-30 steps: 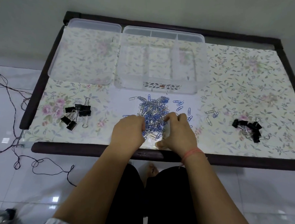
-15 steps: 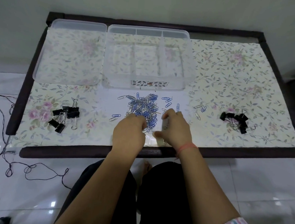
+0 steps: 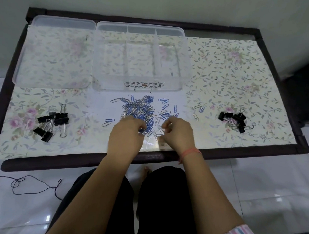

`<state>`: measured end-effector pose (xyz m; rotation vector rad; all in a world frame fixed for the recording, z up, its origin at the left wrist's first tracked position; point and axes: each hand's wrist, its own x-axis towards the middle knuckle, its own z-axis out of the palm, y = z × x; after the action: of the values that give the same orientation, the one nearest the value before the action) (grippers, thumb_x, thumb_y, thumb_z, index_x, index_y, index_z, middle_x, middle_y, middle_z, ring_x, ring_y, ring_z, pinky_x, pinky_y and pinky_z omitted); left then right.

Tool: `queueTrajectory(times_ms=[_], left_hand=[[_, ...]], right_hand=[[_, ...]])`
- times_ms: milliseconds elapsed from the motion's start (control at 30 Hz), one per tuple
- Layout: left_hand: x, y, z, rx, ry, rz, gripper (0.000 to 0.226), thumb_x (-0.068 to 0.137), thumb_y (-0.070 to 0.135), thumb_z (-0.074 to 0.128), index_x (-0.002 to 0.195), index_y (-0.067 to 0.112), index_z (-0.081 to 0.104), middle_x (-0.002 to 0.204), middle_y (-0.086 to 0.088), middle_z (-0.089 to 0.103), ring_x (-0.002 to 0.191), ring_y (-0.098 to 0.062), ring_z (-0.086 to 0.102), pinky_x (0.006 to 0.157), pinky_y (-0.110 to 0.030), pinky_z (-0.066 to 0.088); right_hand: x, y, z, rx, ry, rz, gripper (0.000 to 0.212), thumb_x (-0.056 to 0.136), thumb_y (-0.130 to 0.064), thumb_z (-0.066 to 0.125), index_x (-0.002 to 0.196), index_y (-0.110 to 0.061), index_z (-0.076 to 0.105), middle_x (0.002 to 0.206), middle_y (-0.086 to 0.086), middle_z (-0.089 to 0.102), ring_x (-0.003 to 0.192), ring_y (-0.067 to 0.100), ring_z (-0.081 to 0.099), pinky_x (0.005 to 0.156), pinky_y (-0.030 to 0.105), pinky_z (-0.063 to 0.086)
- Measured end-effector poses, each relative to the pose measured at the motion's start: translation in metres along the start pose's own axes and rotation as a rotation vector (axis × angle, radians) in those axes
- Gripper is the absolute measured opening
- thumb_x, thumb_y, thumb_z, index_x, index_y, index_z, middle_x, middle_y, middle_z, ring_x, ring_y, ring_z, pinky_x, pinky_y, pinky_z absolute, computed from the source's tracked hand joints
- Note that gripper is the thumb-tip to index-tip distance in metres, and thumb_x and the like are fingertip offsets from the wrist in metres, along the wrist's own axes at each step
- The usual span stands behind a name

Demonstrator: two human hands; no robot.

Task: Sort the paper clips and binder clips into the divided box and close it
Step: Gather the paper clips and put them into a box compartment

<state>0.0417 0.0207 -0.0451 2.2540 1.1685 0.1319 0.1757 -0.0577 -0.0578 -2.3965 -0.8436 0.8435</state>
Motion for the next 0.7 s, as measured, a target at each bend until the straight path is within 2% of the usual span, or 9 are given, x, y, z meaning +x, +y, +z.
queueTrajectory(times_ms=[67,133,200,267,367,500,567,633,700], left_hand=[[0.001,-0.002,0.0,0.008,0.006,0.002,0.026,0.073,0.007,0.063,0.095,0.019,0.071,0.093,-0.005,0.062,0.088,-0.025,0.059,0.073,-0.027,0.038],[0.003,-0.003,0.001,-0.001,0.014,-0.001,0.026,0.073,0.007,0.063,0.094,0.018,0.071,0.09,-0.004,0.062,0.087,-0.025,0.059,0.072,-0.027,0.039],[0.005,-0.001,0.002,-0.025,0.039,0.0,0.022,0.075,0.009,0.062,0.094,0.017,0.07,0.089,-0.004,0.063,0.085,-0.024,0.059,0.072,-0.027,0.04],[0.009,0.004,0.005,-0.059,0.07,0.019,0.018,0.077,0.013,0.062,0.094,0.015,0.07,0.089,-0.003,0.065,0.082,-0.02,0.058,0.07,-0.024,0.037],[0.015,0.015,0.014,-0.083,0.075,0.075,0.019,0.08,0.015,0.061,0.097,0.015,0.069,0.091,-0.002,0.064,0.076,-0.012,0.05,0.066,-0.019,0.028],[0.022,0.029,0.023,-0.089,0.091,0.116,0.019,0.081,0.015,0.06,0.097,0.013,0.069,0.091,-0.005,0.065,0.082,-0.022,0.059,0.069,-0.025,0.037],[0.024,0.032,0.026,-0.087,0.121,0.125,0.017,0.082,0.014,0.059,0.095,0.012,0.07,0.091,-0.006,0.065,0.081,-0.023,0.06,0.069,-0.026,0.037],[0.027,0.031,0.026,-0.102,0.147,0.125,0.016,0.082,0.012,0.06,0.094,0.011,0.07,0.092,-0.007,0.066,0.08,-0.024,0.061,0.069,-0.026,0.039],[0.029,0.031,0.026,-0.131,0.169,0.119,0.016,0.081,0.011,0.061,0.093,0.011,0.071,0.092,-0.006,0.066,0.079,-0.023,0.061,0.071,-0.026,0.04]], right_hand=[[0.001,-0.003,0.005,0.108,0.032,-0.007,0.027,0.06,-0.003,0.077,0.075,-0.019,0.061,0.069,-0.004,0.061,0.065,0.013,0.056,0.053,0.007,0.038],[0.0,0.002,0.003,0.216,0.143,-0.006,0.027,0.059,-0.005,0.079,0.078,-0.017,0.065,0.075,0.0,0.066,0.066,0.013,0.058,0.065,0.02,0.049],[0.003,0.016,-0.007,0.201,0.334,0.023,0.028,0.063,-0.008,0.075,0.088,-0.015,0.066,0.088,0.004,0.067,0.075,0.017,0.061,0.073,0.029,0.052],[0.006,0.03,-0.018,0.155,0.445,0.129,0.037,0.067,-0.009,0.071,0.102,-0.012,0.064,0.102,0.008,0.062,0.084,0.022,0.061,0.075,0.027,0.047],[0.012,0.03,-0.012,0.147,0.423,0.194,0.041,0.07,-0.011,0.069,0.11,-0.01,0.063,0.106,0.013,0.057,0.092,0.027,0.059,0.081,0.029,0.047],[0.015,0.013,0.002,0.187,0.287,0.05,0.03,0.073,-0.009,0.066,0.104,-0.011,0.068,0.102,0.01,0.065,0.093,0.023,0.061,0.087,0.031,0.049],[0.019,0.018,-0.005,0.232,0.427,0.078,0.027,0.076,-0.008,0.062,0.103,-0.009,0.069,0.103,0.012,0.066,0.096,0.025,0.061,0.087,0.031,0.049],[0.026,0.03,-0.016,0.182,0.596,0.161,0.032,0.08,-0.007,0.057,0.111,-0.007,0.065,0.11,0.015,0.06,0.104,0.029,0.056,0.088,0.03,0.044],[0.031,0.037,-0.021,0.129,0.629,0.223,0.038,0.081,-0.004,0.053,0.119,-0.005,0.059,0.117,0.017,0.053,0.11,0.031,0.048,0.09,0.029,0.037]])
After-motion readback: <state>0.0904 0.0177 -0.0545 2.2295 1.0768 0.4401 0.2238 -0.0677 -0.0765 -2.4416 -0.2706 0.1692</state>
